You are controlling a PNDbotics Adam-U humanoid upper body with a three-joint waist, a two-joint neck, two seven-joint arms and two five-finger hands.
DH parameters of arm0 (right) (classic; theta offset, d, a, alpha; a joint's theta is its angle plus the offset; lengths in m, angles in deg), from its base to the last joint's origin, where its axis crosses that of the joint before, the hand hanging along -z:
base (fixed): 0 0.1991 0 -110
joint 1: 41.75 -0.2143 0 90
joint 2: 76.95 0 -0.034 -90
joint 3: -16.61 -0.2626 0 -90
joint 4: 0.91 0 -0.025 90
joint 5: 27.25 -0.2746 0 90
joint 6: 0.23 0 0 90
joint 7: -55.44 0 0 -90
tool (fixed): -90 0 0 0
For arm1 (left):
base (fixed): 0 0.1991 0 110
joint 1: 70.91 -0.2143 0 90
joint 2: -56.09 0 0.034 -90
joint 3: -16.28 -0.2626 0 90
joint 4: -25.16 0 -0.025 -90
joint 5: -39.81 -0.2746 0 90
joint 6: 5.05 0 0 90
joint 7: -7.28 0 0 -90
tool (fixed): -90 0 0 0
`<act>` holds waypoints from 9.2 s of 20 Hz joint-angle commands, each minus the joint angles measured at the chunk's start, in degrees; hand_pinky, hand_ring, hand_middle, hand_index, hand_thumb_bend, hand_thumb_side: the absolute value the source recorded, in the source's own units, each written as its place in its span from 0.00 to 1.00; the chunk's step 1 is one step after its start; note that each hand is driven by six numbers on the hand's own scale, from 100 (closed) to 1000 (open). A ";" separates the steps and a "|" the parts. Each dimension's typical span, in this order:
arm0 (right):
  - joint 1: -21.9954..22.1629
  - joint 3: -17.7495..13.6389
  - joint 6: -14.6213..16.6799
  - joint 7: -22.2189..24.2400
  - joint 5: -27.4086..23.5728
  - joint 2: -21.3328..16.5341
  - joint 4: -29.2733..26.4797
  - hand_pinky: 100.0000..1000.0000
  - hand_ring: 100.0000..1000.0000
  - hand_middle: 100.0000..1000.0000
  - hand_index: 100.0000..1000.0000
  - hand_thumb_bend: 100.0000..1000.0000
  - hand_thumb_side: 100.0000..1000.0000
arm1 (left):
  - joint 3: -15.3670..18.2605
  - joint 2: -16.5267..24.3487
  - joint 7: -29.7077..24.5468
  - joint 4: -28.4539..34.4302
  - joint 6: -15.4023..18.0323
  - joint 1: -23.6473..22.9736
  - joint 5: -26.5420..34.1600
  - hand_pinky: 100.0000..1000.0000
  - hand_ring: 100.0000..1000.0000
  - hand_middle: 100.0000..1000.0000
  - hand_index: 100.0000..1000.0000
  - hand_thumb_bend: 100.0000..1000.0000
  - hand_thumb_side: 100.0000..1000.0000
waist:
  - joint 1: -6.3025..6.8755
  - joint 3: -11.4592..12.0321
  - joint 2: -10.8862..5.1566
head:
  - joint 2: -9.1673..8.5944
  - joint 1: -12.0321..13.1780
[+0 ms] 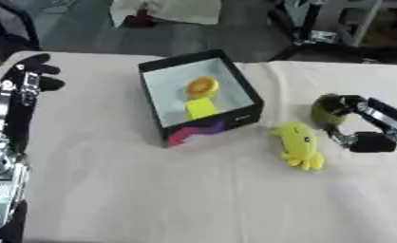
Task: Pick up objects on the table and place them in the box.
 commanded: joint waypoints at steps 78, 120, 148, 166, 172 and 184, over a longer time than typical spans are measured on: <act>-20.87 -0.72 1.10 -1.93 -1.39 -2.07 0.48 0.59 0.31 0.12 0.28 0.00 0.18 | -1.53 -3.03 -2.56 2.60 0.24 3.14 0.09 0.68 0.54 0.58 0.81 0.00 0.86 | 1.37 5.39 2.06 | -0.11 -5.03; -12.11 -5.00 3.64 2.75 9.95 -8.58 0.50 0.92 1.00 0.96 0.97 0.00 0.36 | -3.27 -3.70 -4.48 2.83 0.34 5.12 0.63 0.68 0.54 0.58 0.81 0.00 0.86 | -0.27 7.34 3.25 | -0.11 -10.37; -7.88 -10.72 -1.80 -4.44 21.92 -6.98 10.94 0.81 0.70 0.22 0.20 0.00 0.11 | -2.93 -3.44 -3.99 2.87 0.30 4.51 0.36 0.68 0.54 0.58 0.81 0.00 0.86 | 0.17 6.78 2.68 | -0.11 -10.59; -26.34 -1.86 -1.48 -5.70 7.80 3.43 12.73 0.80 0.74 0.35 0.35 0.00 0.12 | -5.01 -5.53 -5.83 2.83 0.68 5.17 1.55 0.68 0.54 0.58 0.81 0.00 0.86 | 1.59 10.48 2.28 | -0.11 -13.25; -27.53 -0.72 1.89 -5.31 13.17 7.84 17.31 0.84 0.86 0.80 0.81 0.00 0.11 | -6.05 -6.36 -6.96 3.25 0.91 5.83 2.34 0.68 0.55 0.58 0.81 0.00 0.86 | 1.50 12.05 2.72 | -0.11 -14.33; -26.73 -1.76 0.99 -13.31 17.27 8.15 12.44 0.86 0.91 0.94 0.92 0.00 0.25 | -6.23 -6.57 -7.35 3.56 0.91 6.07 2.81 0.68 0.55 0.58 0.81 0.00 0.86 | 0.93 11.90 2.81 | -0.11 -13.69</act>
